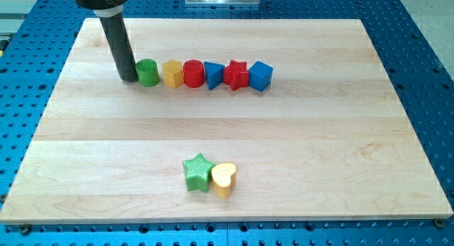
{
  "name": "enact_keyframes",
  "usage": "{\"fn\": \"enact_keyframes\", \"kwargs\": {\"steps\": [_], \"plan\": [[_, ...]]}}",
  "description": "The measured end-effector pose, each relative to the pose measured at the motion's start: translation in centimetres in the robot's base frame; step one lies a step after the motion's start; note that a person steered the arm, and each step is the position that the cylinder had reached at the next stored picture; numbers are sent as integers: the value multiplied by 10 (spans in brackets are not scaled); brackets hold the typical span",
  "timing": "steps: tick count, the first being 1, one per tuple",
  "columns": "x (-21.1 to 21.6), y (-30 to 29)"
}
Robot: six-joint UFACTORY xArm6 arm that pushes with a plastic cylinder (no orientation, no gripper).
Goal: Place the heart into the green circle
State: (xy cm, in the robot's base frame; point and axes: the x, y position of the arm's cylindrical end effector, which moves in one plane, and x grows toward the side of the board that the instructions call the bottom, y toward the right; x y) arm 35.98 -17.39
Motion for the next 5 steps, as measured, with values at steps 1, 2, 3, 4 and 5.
{"fn": "enact_keyframes", "kwargs": {"steps": [1, 2, 3, 4, 5], "plan": [[67, -23], [113, 40], [118, 130], [135, 232], [223, 255]]}}
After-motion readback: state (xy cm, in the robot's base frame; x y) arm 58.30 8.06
